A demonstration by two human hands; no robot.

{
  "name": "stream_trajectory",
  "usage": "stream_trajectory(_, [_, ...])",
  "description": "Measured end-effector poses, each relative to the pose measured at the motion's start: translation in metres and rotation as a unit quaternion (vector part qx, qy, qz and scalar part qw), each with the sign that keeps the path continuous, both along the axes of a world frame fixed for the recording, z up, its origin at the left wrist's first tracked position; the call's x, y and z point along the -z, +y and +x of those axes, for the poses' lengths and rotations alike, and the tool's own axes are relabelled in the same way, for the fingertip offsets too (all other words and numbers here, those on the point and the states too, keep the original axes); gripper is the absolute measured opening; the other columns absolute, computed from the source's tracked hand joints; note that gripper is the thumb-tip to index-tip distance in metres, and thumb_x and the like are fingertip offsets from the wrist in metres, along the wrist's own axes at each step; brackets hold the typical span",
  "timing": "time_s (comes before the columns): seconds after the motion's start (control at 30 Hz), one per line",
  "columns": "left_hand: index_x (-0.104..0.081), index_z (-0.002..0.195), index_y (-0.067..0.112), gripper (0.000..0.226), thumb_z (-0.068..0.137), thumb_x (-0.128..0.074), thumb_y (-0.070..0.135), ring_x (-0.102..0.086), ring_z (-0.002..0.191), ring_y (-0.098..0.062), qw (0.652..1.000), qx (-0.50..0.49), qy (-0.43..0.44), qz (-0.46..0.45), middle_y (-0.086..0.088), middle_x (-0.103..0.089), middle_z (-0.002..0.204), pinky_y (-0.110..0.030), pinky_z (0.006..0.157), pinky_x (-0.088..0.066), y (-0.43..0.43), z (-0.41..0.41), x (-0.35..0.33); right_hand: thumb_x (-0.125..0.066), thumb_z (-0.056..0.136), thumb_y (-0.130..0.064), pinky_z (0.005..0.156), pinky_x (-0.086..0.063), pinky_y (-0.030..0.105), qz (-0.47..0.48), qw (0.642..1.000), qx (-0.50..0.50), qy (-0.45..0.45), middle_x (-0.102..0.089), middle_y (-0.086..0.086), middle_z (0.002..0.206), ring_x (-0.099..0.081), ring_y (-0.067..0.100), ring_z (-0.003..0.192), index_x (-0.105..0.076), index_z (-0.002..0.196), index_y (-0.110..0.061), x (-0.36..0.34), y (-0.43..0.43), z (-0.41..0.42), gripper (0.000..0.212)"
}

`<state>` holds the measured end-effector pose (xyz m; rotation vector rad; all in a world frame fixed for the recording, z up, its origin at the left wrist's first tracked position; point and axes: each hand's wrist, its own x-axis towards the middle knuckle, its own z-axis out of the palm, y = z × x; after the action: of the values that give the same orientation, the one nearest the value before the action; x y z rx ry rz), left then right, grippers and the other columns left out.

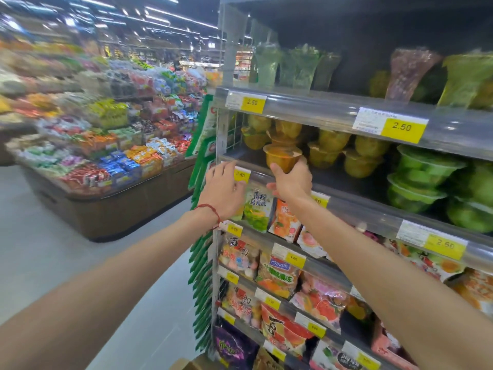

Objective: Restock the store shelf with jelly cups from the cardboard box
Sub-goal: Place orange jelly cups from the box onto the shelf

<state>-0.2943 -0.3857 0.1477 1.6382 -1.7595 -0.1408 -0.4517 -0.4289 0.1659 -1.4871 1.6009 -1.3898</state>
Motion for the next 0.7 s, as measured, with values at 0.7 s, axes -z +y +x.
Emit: stream_trajectory(0.7, [-0.037,0.146,0.01,0.051,0.1,-0.046,0.031,-0.034,0.137,-0.03,0.98,-0.069,0.052,0.182,-0.013,-0.04,0.148,-0.041,0.114,-0.029,0.119,0.084,0.188,-0.06,0.095,-0.02,0.094,-0.055,0.04,0.096,0.953,-0.241,0.158,-0.071,-0.006,0.113,-0.065,0.014,0.105,-0.07,0.117,-0.024,0.191,0.142,0.104,0.024])
